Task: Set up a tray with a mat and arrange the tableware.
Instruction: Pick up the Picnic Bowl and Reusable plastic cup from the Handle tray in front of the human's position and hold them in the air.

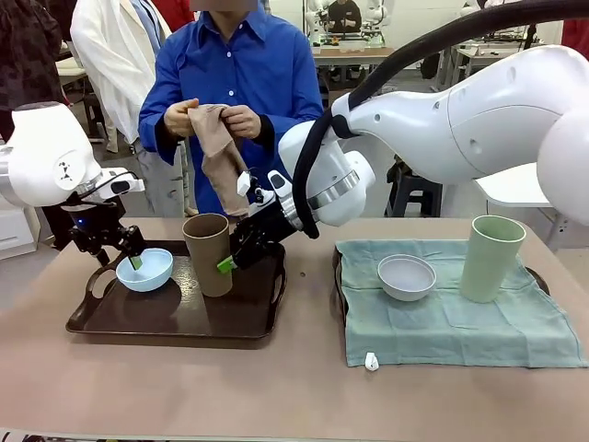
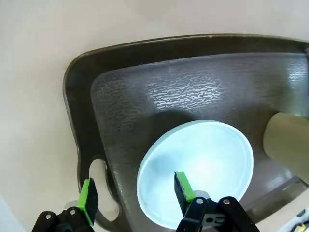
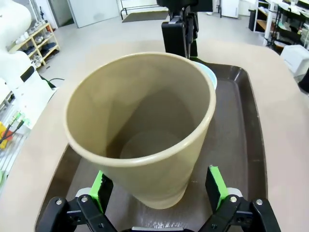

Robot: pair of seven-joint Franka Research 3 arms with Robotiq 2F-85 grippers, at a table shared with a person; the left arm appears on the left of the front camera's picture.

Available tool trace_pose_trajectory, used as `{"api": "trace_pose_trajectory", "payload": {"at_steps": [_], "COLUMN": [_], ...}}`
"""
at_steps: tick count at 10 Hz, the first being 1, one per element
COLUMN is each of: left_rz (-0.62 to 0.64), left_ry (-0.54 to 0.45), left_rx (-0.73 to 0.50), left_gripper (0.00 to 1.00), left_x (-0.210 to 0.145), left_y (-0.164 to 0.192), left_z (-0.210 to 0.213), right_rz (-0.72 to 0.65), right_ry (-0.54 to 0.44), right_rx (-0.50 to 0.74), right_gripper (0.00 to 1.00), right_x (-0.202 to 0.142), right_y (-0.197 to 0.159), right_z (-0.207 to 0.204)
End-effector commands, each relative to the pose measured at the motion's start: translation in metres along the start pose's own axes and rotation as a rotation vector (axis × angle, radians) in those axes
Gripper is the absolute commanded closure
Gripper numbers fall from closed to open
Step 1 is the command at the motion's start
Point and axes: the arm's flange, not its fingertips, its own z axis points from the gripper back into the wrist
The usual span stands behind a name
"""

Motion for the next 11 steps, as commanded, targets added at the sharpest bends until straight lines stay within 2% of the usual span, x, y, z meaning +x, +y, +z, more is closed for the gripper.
{"api": "trace_pose_trajectory", "payload": {"at_steps": [1,4,5,7,8,9,11], "left_rz": [0.001,0.019,0.027,0.027,0.027,0.030,0.032], "left_ry": [-0.004,-0.011,-0.022,-0.040,-0.039,-0.034,-0.022], "left_rx": [0.021,0.028,0.023,0.034,0.035,0.031,0.027], "left_gripper": [0.16,0.16,0.44,0.98,1.00,1.00,1.00], "left_x": [0.005,0.010,0.010,0.009,0.009,0.009,0.010], "left_y": [0.002,0.001,0.000,-0.001,-0.001,-0.002,-0.003], "left_z": [-0.002,-0.004,-0.005,-0.001,0.001,0.000,-0.001], "right_rz": [-0.011,-0.010,-0.004,0.014,0.016,0.021,0.024], "right_ry": [0.015,0.031,0.037,0.044,0.043,0.044,0.039], "right_rx": [0.008,0.023,0.025,0.025,0.024,0.025,0.022], "right_gripper": [0.00,0.00,0.00,0.57,0.87,1.00,1.00], "right_x": [-0.001,-0.001,-0.002,-0.003,-0.003,-0.004,-0.004], "right_y": [-0.008,-0.009,-0.009,-0.010,-0.011,-0.010,-0.011], "right_z": [-0.014,-0.029,-0.032,-0.034,-0.033,-0.033,-0.031]}}
